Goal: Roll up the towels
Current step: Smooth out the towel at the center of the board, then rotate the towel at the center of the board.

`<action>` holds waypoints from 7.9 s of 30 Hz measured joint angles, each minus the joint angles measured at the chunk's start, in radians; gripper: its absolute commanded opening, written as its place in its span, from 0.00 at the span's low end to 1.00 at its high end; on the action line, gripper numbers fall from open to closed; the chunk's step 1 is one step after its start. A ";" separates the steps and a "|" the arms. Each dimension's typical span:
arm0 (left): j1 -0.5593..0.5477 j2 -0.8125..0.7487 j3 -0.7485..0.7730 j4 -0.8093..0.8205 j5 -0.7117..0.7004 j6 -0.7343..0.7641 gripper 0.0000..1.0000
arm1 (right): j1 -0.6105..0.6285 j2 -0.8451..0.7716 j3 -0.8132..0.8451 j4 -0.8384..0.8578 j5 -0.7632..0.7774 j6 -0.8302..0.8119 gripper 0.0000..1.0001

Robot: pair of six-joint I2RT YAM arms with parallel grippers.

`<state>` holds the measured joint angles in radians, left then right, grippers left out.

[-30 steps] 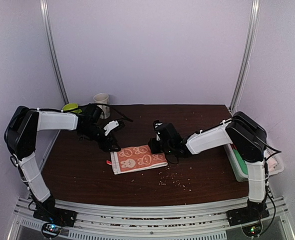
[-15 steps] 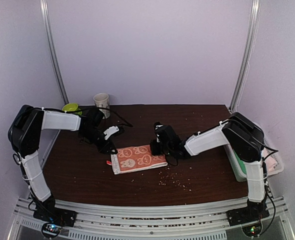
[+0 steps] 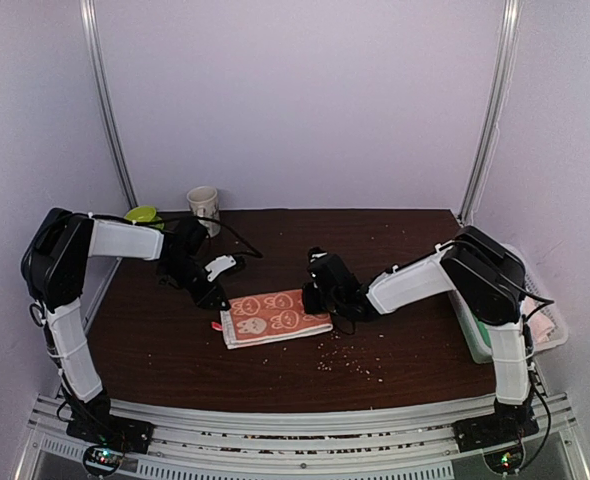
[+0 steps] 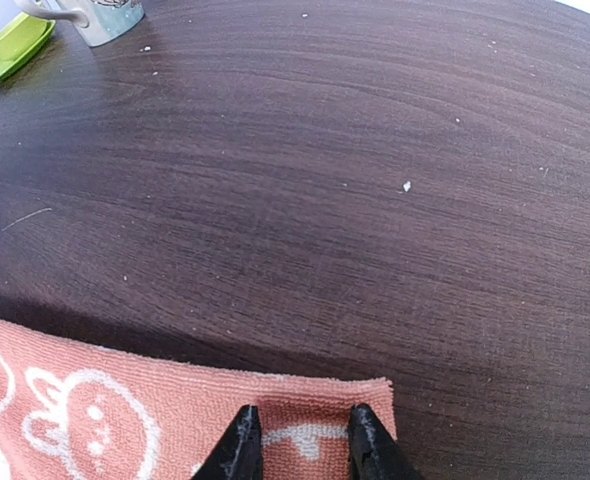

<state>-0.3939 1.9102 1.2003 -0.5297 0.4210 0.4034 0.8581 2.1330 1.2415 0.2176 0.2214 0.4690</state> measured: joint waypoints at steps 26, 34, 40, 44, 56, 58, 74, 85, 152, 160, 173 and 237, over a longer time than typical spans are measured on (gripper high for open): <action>0.005 -0.172 0.097 -0.013 0.138 0.097 0.32 | -0.031 -0.262 -0.155 0.124 -0.449 0.035 0.67; -0.042 -0.055 0.062 0.020 0.126 0.104 0.20 | -0.074 -0.047 -0.144 0.280 -0.739 0.151 0.62; -0.053 0.006 0.044 0.042 0.022 0.093 0.16 | -0.082 0.002 -0.121 0.316 -0.815 0.194 0.61; -0.053 0.048 0.021 0.074 -0.061 0.078 0.15 | -0.082 0.006 -0.113 0.284 -0.820 0.188 0.61; -0.059 0.031 0.009 0.128 -0.154 0.059 0.66 | -0.079 -0.024 -0.074 0.131 -0.773 0.087 0.64; -0.058 0.010 0.005 0.123 -0.165 0.065 0.75 | -0.079 -0.043 -0.078 0.109 -0.773 0.082 0.64; -0.066 -0.223 -0.077 0.099 -0.004 0.175 0.54 | -0.118 -0.076 0.009 0.125 -0.751 0.108 0.66; -0.156 -0.175 -0.215 0.072 0.061 0.253 0.31 | -0.148 0.086 0.077 0.161 -0.718 0.156 0.65; -0.024 -0.088 0.049 0.117 -0.267 0.103 0.98 | -0.029 -0.304 -0.250 -0.075 -0.486 -0.046 1.00; -0.020 -0.237 -0.097 0.164 -0.320 0.125 0.98 | -0.026 -0.386 -0.112 -0.252 -0.080 -0.143 1.00; -0.007 -0.404 -0.294 0.164 -0.286 0.165 0.98 | -0.029 -0.056 0.204 -0.377 0.141 -0.315 1.00; 0.047 -0.573 -0.444 0.220 -0.268 0.172 0.98 | 0.060 0.122 0.670 -0.847 0.246 -0.463 1.00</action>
<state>-0.3466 1.3376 0.7567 -0.3096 0.1528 0.5755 0.9180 2.2555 1.9114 -0.6296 0.4675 0.0063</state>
